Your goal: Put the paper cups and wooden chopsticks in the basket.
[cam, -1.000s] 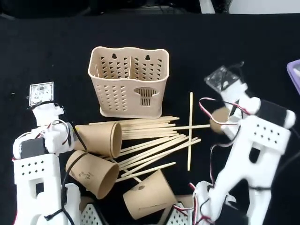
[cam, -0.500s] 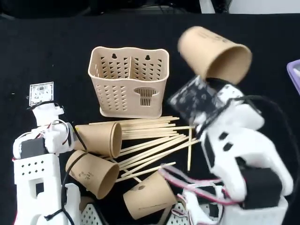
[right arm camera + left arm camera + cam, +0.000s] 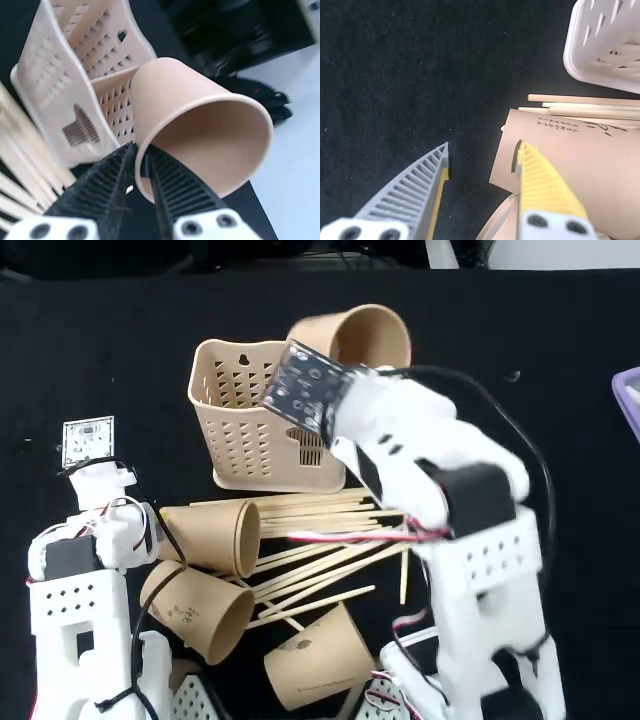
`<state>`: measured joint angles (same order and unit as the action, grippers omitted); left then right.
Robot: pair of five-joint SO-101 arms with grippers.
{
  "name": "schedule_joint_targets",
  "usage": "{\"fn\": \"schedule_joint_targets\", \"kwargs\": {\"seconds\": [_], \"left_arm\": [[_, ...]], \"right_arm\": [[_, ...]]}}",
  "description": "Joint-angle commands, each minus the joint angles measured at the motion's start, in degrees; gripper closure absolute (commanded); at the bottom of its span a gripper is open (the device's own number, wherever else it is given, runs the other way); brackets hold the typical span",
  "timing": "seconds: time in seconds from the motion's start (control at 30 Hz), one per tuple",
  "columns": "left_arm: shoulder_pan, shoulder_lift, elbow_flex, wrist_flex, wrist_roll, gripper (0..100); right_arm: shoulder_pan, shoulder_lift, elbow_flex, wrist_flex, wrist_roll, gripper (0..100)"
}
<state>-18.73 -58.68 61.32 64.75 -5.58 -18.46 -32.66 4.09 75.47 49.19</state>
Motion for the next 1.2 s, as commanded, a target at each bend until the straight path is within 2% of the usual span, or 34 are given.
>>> {"fn": "schedule_joint_targets", "kwargs": {"seconds": [0.0,0.13,0.43,0.67,0.93,1.17], "left_arm": [[0.4,-0.09,0.04,-0.79,-0.26,78],[0.4,-0.09,0.04,-0.62,-0.35,78],[0.4,-0.09,0.04,-0.62,-0.35,78],[0.4,-0.09,0.04,-0.62,-0.44,78],[0.4,-0.09,0.04,-0.62,-0.44,78],[0.4,-0.09,0.04,-0.53,-0.44,78]], "right_arm": [[-0.09,4.0,-9.45,4.57,3.16,98.8],[-0.09,9.36,-15.43,7.12,6.07,98.8],[-0.09,17.98,-19.82,7.12,6.59,98.7],[-0.35,18.15,-19.74,7.74,6.59,98.5],[-5.71,18.51,-27.21,18.29,6.59,98.6],[-5.71,18.95,-29.14,19.6,9.23,98.7]]}}
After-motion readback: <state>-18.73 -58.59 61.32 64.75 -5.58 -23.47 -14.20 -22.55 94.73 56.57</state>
